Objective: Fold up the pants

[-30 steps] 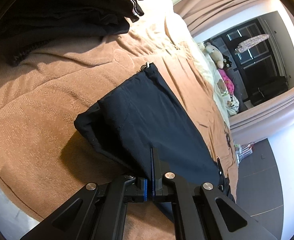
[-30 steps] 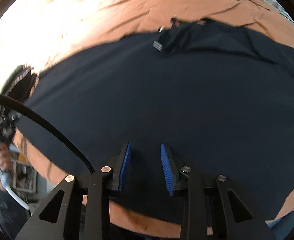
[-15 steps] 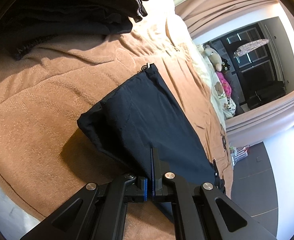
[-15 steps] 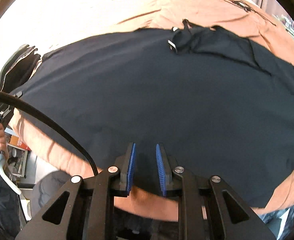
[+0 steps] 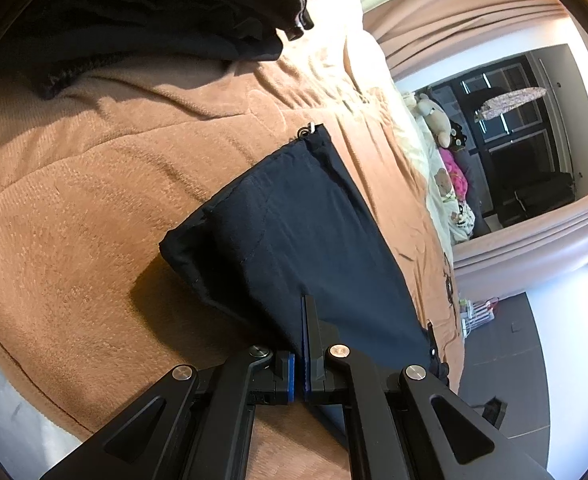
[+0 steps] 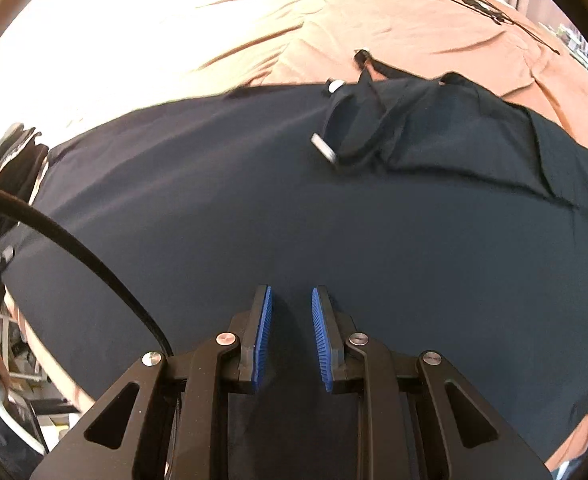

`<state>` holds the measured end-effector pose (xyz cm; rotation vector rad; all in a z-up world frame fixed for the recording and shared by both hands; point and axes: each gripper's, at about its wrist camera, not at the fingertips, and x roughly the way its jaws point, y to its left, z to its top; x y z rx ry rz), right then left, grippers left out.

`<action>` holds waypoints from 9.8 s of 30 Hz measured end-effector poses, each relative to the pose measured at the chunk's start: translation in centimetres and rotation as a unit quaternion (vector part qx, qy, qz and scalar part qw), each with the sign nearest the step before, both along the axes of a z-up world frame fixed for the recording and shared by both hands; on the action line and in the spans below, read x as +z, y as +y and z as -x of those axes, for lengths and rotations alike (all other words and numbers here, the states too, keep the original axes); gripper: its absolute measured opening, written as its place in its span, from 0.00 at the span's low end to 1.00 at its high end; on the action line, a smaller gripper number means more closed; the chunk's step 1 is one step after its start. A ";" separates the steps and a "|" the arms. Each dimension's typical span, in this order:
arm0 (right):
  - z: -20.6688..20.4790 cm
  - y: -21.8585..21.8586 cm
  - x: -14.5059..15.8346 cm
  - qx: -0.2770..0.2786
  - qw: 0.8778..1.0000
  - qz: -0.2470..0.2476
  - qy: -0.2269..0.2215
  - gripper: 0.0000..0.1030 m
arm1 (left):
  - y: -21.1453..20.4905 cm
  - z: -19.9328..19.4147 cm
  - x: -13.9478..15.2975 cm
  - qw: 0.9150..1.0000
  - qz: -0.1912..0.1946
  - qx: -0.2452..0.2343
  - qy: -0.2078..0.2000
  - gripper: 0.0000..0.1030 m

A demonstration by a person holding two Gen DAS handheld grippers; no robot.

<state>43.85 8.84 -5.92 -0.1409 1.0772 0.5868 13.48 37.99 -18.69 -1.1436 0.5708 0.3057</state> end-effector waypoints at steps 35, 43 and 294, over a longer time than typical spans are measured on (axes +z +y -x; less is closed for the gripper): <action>4.8 3.3 -4.0 0.008 0.999 -0.015 0.039 0.12 | 0.0 -1.8 5.9 0.999 -0.045 -0.012 -0.026 0.02; 9.2 1.6 -5.2 0.006 0.997 -0.048 0.060 0.12 | -2.8 -5.3 13.9 0.991 -0.100 -0.058 -0.067 0.02; 4.4 -16.1 2.0 0.114 0.978 0.104 -0.138 0.43 | -32.9 -23.0 -1.5 0.959 -0.027 -0.268 0.093 0.48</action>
